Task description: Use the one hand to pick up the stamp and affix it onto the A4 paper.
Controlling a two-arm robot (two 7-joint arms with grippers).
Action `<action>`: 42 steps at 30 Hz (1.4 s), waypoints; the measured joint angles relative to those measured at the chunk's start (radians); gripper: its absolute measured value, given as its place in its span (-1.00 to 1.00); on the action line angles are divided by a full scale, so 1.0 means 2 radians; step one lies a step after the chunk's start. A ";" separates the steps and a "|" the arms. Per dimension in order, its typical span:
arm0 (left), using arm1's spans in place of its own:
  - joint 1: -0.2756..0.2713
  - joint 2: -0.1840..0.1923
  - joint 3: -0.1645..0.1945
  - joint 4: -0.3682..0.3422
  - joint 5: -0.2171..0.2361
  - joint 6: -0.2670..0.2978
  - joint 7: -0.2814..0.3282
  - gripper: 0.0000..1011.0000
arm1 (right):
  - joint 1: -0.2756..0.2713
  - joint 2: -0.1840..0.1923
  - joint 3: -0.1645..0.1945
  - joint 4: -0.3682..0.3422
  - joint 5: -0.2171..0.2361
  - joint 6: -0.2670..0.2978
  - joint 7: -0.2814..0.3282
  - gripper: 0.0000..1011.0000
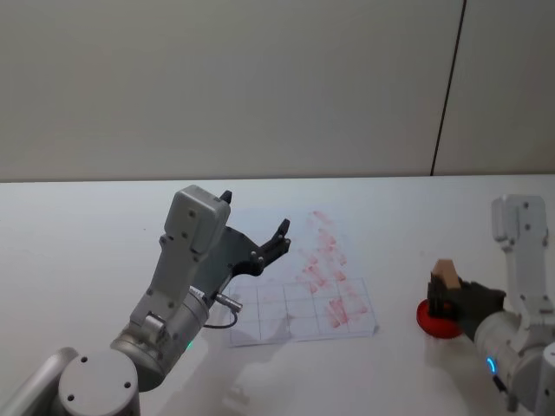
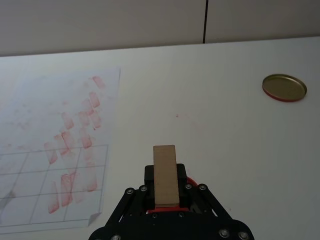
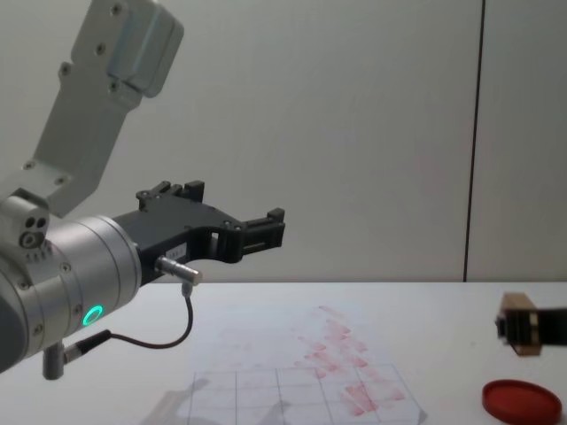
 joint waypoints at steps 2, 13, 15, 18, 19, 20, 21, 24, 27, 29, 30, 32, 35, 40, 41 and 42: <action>0.000 0.000 0.000 0.000 0.000 0.000 0.000 0.96 | 0.000 0.001 0.002 0.006 0.001 0.002 -0.001 -0.57; 0.000 0.000 0.000 0.000 0.000 0.000 0.000 0.96 | 0.004 0.003 0.011 0.036 0.006 0.005 0.004 -0.46; 0.000 0.000 0.000 0.000 0.000 0.000 0.000 0.96 | 0.005 0.003 0.011 0.040 0.006 0.003 0.007 -0.29; 0.000 0.000 0.000 0.000 0.000 0.000 0.000 0.96 | 0.008 0.004 0.012 0.047 0.006 -0.002 0.012 -0.09; 0.000 0.000 0.000 0.000 0.000 0.000 0.000 0.96 | 0.008 0.004 0.012 0.048 0.006 -0.003 0.012 -0.05; 0.000 0.000 0.000 0.000 0.000 0.000 0.000 0.96 | 0.008 0.004 0.012 0.048 0.005 -0.004 0.013 0.00; 0.000 0.000 0.000 0.000 0.000 0.000 0.000 0.96 | 0.009 0.003 0.012 0.049 0.004 -0.008 0.015 0.12; 0.000 0.000 0.000 0.000 0.000 0.000 0.000 0.96 | 0.009 0.004 0.012 0.049 0.002 -0.014 0.018 0.23; 0.000 0.000 0.000 0.000 0.000 0.000 0.000 0.96 | 0.008 0.003 0.011 0.045 -0.004 -0.026 0.023 0.48; 0.000 0.000 0.000 0.000 0.000 0.000 0.000 0.96 | 0.006 0.003 0.010 0.039 -0.008 -0.033 0.026 0.59; 0.000 0.000 0.000 0.000 0.000 0.000 0.000 0.96 | 0.005 0.003 0.009 0.037 -0.009 -0.036 0.027 0.66; 0.000 0.000 0.000 0.000 0.000 0.000 0.000 0.96 | 0.003 0.003 0.008 0.033 -0.011 -0.041 0.029 0.77; 0.000 0.000 0.000 0.000 0.000 0.000 0.000 0.96 | -0.002 0.004 0.006 0.023 -0.019 -0.055 0.033 0.92; 0.000 0.000 0.000 0.000 0.000 0.000 0.000 0.96 | -0.012 0.007 0.002 0.002 -0.031 -0.079 0.037 0.98; 0.000 0.000 0.000 0.000 0.000 0.000 0.000 0.96 | -0.014 0.007 0.002 -0.001 -0.033 -0.083 0.038 0.98; 0.000 0.000 0.000 0.000 0.000 0.000 0.000 0.96 | -0.015 0.008 0.001 -0.003 -0.035 -0.087 0.038 0.98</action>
